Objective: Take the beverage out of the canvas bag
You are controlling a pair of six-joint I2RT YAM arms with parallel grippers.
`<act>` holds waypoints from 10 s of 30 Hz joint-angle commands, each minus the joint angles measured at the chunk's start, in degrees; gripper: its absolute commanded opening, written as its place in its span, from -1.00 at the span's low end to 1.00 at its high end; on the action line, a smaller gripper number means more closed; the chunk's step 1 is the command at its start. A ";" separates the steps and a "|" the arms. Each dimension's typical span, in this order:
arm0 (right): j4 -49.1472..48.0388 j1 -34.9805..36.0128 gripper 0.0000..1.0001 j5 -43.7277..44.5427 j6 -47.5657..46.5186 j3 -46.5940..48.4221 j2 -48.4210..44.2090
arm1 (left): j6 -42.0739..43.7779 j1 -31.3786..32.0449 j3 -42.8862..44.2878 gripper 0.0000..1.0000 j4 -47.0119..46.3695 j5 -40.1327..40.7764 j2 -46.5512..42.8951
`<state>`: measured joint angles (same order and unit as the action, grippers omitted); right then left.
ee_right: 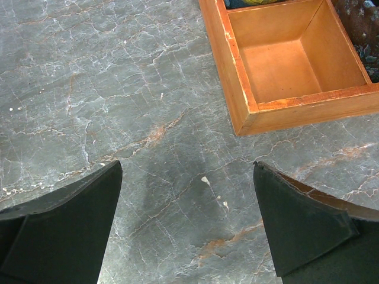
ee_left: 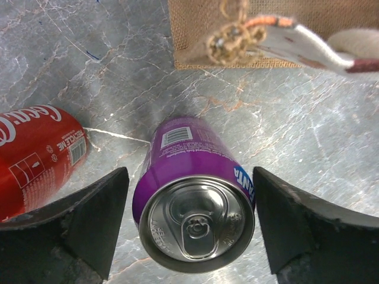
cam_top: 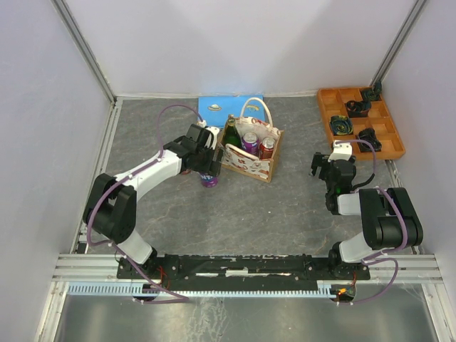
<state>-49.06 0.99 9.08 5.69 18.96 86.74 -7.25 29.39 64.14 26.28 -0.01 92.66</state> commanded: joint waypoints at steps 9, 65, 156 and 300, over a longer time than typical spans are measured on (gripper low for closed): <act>-1.92 -0.03 0.99 -0.20 -0.63 1.21 -0.23 | -2.47 -0.02 5.75 0.99 -0.50 1.03 -2.28; -1.92 -0.03 0.99 -0.20 -0.61 1.25 -0.13 | 41.80 4.46 34.74 0.61 -15.02 -43.33 23.27; -1.93 -0.04 0.99 -0.20 -0.66 1.23 -0.24 | 33.25 5.77 43.21 -0.94 -15.84 -21.41 12.36; -1.94 -0.04 0.99 -0.20 -0.63 1.25 -0.19 | 12.32 5.42 -11.24 0.88 -35.31 27.82 -29.03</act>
<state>-49.06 0.99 9.08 5.69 18.96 86.74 -3.97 34.96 41.52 -6.96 36.38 56.23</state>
